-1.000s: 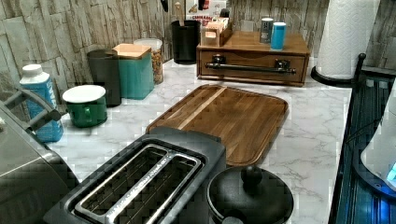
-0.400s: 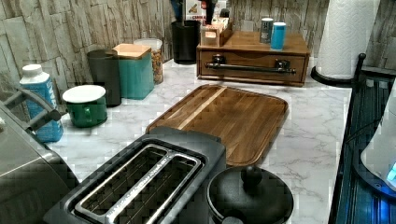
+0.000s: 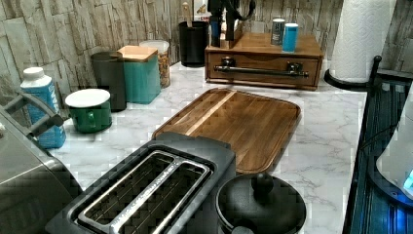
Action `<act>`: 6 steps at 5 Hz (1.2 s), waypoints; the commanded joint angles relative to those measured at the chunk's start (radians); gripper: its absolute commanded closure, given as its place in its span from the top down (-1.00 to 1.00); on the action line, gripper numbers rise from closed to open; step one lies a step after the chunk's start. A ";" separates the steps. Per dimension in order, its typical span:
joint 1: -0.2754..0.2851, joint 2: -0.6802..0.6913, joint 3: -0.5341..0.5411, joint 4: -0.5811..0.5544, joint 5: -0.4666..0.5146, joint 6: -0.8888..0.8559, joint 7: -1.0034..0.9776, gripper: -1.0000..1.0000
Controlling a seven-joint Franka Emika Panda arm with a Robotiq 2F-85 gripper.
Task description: Open the drawer.
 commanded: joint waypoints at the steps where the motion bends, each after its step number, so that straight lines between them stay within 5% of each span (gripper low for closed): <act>1: -0.056 -0.046 -0.107 -0.142 -0.067 0.170 -0.309 1.00; 3: -0.095 -0.031 -0.150 -0.224 -0.182 0.361 -0.364 1.00; 4: -0.109 0.000 -0.172 -0.181 -0.218 0.325 -0.347 1.00; 6: -0.142 0.066 -0.242 -0.157 -0.169 0.432 -0.451 1.00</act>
